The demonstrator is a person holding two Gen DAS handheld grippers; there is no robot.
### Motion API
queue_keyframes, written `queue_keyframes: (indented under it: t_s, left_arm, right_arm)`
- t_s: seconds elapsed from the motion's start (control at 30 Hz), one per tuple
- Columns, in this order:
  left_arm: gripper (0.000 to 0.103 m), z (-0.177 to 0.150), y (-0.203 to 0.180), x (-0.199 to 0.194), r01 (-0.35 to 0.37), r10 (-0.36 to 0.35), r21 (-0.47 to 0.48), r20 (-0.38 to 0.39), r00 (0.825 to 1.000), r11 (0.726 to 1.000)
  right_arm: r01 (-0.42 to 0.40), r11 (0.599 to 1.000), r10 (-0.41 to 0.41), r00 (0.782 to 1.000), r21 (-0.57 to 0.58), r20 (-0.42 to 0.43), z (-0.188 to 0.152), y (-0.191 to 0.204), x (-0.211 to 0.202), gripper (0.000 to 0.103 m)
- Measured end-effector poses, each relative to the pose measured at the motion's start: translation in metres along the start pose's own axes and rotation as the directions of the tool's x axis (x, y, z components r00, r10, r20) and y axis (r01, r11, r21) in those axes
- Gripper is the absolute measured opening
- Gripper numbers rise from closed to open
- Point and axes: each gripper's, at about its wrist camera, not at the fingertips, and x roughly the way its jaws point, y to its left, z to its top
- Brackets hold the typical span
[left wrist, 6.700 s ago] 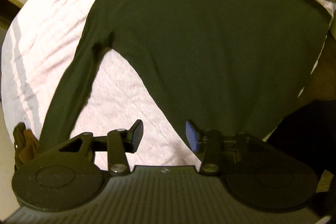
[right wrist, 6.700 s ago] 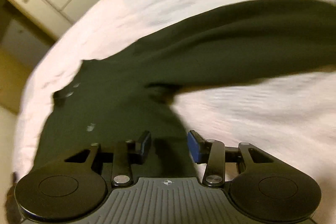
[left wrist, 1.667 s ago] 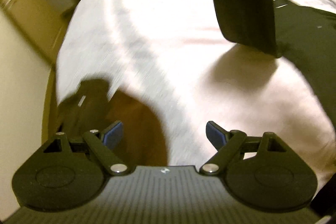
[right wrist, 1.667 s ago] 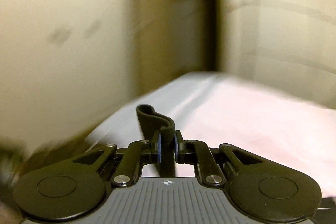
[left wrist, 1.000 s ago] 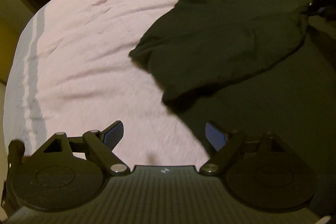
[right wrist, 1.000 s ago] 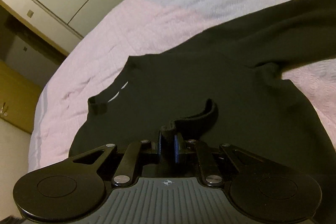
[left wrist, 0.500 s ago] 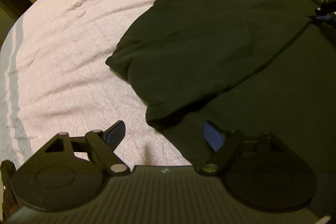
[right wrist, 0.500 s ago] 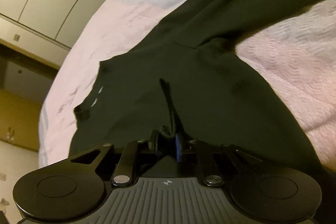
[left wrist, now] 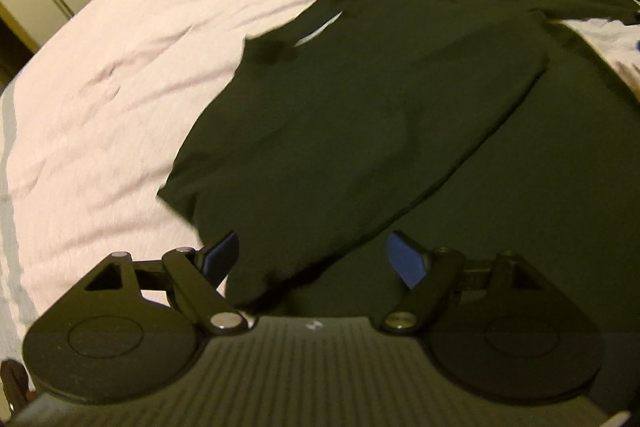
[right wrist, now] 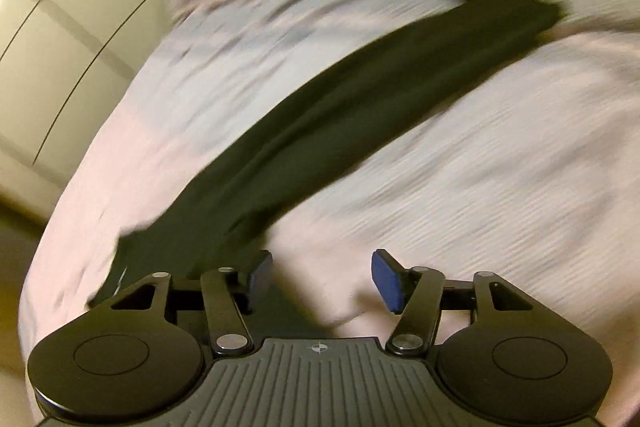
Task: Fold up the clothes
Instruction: 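Fold the held sleeve across the sweater body with the right gripper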
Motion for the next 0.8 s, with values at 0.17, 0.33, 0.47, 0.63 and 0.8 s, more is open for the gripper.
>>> queue_keyframes:
  t_s: [0.17,0.33,0.47,0.63,0.8]
  left_arm:
    - [0.079,0.043,-0.042,-0.005,-0.019,0.018,0.024,0.007,1.0,1.0]
    - [0.079,0.083,-0.091,-0.004,-0.044,0.044,0.005,-0.02,0.999,0.999]
    - [0.079,0.107,-0.124,0.008,-0.024,0.023,-0.016,-0.075,0.997,1.0]
    - [0.079,0.127,-0.147,0.016,-0.031,0.03,-0.004,-0.092,0.995,1.0]
    - [0.079,0.137,-0.146,0.019,-0.018,0.016,-0.033,-0.074,0.997,0.999]
  right_arm:
    - [0.04,0.994,-0.053,0.991,0.102,0.121,0.07,-0.072,-0.023,0.061]
    - [0.038,0.979,-0.064,0.99,0.198,0.126,0.137,-0.144,-0.011,0.063]
    - [-0.008,0.957,-0.029,0.992,0.288,0.124,0.171,-0.186,0.014,0.063]
    - [-0.044,0.935,0.002,0.993,0.352,0.118,0.184,-0.203,0.039,0.06]
    - [-0.027,0.919,-0.022,0.993,0.393,0.119,0.187,-0.194,0.028,0.012]
